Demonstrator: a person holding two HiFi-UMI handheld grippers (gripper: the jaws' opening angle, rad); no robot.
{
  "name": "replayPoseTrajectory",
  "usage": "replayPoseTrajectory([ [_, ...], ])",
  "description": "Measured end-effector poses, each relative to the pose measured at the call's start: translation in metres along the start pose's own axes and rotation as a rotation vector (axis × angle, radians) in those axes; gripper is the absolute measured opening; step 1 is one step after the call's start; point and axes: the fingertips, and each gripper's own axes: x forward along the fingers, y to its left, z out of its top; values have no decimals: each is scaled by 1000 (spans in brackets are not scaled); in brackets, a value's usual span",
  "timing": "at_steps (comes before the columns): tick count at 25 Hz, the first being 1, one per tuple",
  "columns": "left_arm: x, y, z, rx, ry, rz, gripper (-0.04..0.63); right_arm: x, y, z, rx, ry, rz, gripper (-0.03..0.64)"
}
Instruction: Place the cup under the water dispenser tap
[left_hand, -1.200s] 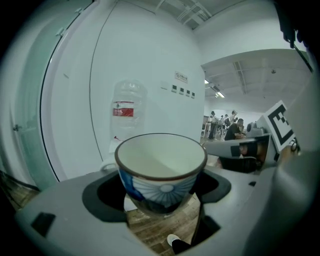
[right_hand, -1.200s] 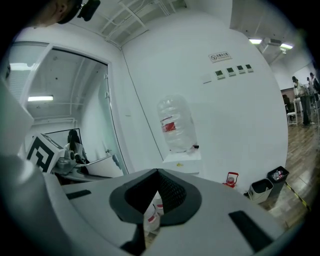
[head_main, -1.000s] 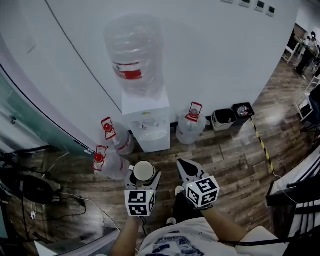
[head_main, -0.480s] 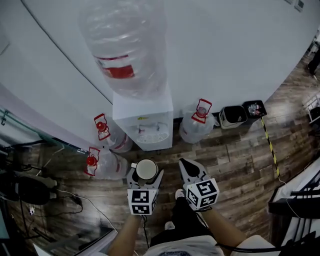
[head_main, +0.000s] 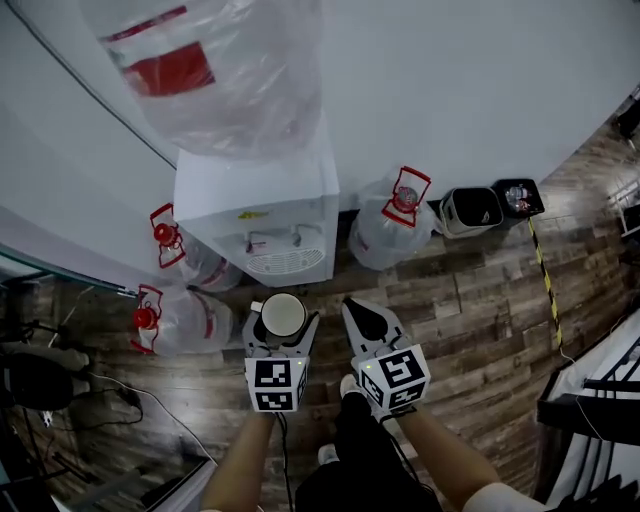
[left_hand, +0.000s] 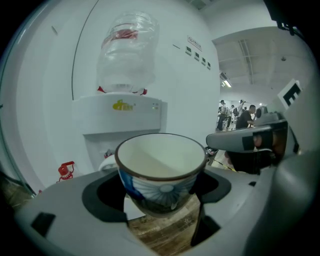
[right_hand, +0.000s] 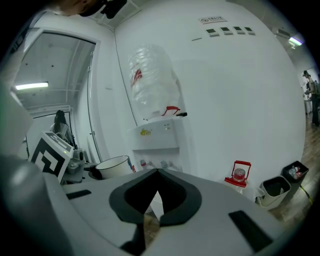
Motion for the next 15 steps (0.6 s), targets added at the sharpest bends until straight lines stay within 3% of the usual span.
replayPoseTrajectory([
  [15,121,38,-73,6,0,58,428,87,-52,-93,13,-1,-21,20],
])
